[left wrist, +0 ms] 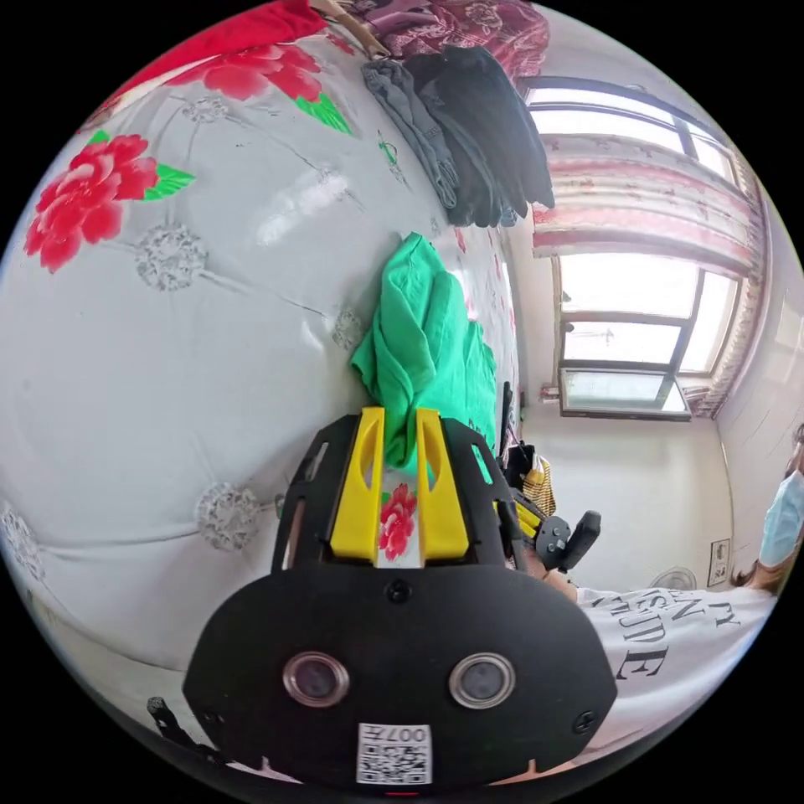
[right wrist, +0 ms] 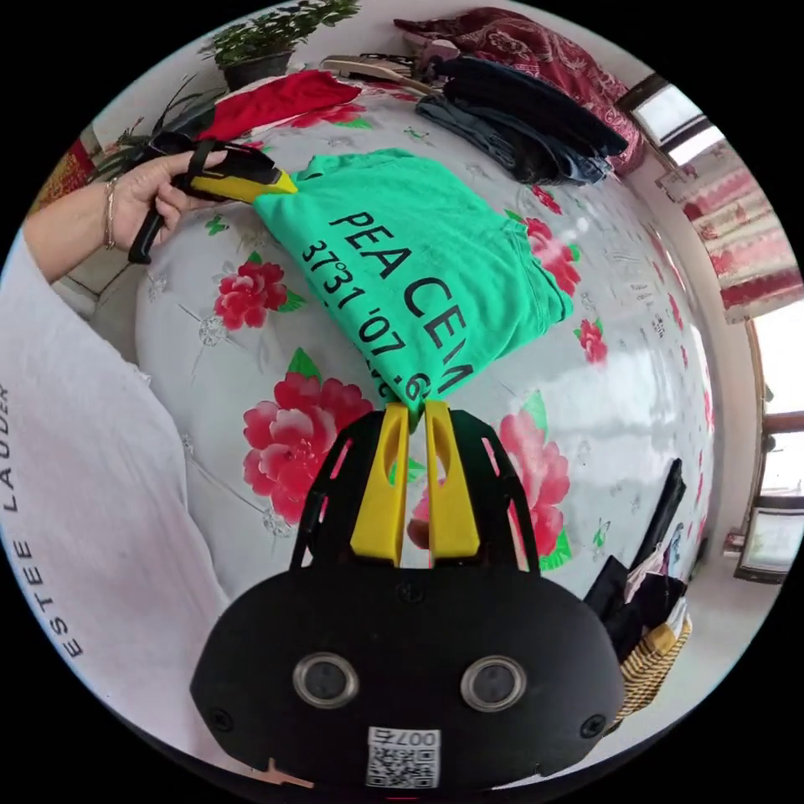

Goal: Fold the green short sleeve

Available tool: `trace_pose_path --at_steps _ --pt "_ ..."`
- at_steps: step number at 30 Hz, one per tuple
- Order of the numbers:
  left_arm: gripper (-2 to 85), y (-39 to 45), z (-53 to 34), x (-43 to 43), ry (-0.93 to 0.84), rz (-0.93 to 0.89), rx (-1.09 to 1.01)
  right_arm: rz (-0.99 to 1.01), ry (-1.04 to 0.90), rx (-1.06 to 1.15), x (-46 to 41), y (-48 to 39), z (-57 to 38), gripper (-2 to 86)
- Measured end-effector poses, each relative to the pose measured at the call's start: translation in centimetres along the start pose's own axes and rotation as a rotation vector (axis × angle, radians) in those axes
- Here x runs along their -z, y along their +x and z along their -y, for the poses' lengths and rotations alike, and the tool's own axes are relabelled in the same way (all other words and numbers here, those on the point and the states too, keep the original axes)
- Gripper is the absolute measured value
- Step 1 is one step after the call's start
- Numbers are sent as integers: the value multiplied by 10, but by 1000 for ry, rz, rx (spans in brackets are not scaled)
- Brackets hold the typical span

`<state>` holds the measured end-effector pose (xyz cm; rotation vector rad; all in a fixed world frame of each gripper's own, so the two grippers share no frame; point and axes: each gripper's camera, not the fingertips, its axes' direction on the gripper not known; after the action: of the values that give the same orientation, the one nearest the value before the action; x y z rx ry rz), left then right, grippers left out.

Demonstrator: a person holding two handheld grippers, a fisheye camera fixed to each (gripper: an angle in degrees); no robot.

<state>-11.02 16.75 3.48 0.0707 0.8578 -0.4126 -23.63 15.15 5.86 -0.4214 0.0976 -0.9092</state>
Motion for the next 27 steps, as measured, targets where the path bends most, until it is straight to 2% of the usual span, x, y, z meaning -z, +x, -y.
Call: trace_pose_path --at_steps 2,5,9,13,15,17,21,25,27 --pt "103 -8 -14 18 56 -36 1 156 80 -102 19 44 -14 66" --pt "146 -11 -25 31 41 -48 -47 465 198 -397 17 136 -43 93" --pt "172 -12 -23 21 25 -129 -97 905 298 -763 -58 233 -75 115" --pt "157 -8 1 -11 -40 -192 -152 1078 284 -886 -116 258 -77 105" --pt "110 -13 11 -22 -80 -160 -110 1111 244 -916 -129 275 -69 82" --pt "59 -22 16 -20 -61 -216 -46 1071 209 -878 -120 289 -57 61" --pt "52 2 15 13 63 -282 -116 1060 291 -659 -58 315 16 22" --pt "50 39 12 94 344 -333 -215 1034 369 -346 17 303 132 9" --pt "50 60 9 141 481 -314 -284 1035 429 -119 67 270 213 7"
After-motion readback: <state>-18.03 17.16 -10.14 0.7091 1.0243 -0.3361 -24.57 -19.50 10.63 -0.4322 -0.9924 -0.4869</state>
